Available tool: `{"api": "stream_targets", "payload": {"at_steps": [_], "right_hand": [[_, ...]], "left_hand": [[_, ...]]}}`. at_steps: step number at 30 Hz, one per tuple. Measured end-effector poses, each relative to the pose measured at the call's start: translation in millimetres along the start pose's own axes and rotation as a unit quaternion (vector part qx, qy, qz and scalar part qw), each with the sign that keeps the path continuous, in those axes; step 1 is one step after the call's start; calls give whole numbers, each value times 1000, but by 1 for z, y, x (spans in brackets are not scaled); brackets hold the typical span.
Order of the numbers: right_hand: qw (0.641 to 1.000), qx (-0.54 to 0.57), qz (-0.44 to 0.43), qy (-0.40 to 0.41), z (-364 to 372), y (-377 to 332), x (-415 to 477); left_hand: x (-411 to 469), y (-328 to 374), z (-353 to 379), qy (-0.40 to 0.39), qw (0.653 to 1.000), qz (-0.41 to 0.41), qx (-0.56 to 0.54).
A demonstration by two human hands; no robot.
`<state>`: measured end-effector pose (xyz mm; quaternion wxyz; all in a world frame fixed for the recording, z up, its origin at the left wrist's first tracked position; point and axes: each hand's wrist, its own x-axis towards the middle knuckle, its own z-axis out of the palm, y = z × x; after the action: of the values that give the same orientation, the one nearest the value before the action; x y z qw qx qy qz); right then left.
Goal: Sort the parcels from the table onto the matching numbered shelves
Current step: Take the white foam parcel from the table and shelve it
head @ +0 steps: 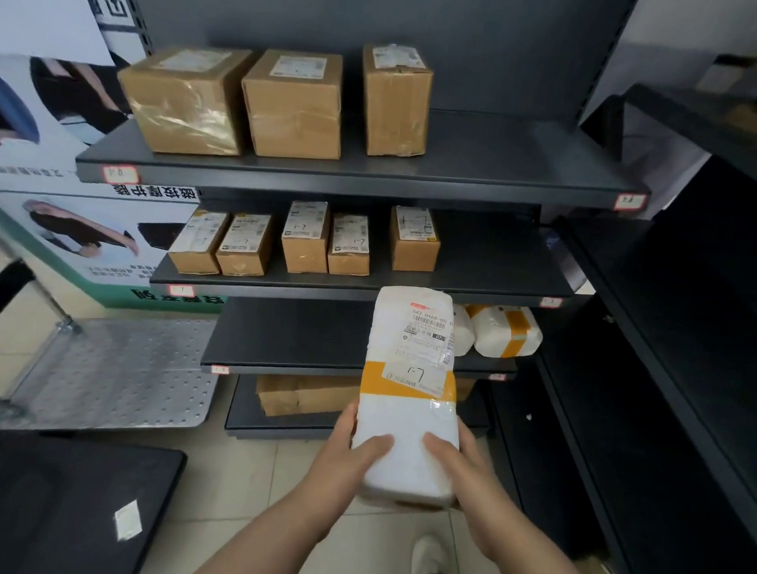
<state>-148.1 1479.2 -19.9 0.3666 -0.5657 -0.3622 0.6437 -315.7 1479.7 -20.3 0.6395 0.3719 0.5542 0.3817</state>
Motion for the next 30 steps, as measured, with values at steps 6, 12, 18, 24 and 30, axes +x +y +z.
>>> {"api": "stream_targets", "payload": {"at_steps": [6, 12, 18, 24, 30], "right_hand": [[1000, -3, -7, 10, -55, -25, 43], [1000, 5, -12, 17, -113, -53, 95], [1000, -9, -8, -3, -158, -78, 138], [1000, -15, 25, -9, -178, -86, 180], [1000, -12, 1, 13, -177, -91, 210]], "left_hand": [[58, 23, 43, -39, 999, 3, 30], [119, 45, 94, -37, 999, 4, 34], [164, 50, 132, -9, 1000, -15, 15], [206, 50, 144, 13, 998, -42, 47], [230, 54, 149, 8, 998, -61, -7]]}}
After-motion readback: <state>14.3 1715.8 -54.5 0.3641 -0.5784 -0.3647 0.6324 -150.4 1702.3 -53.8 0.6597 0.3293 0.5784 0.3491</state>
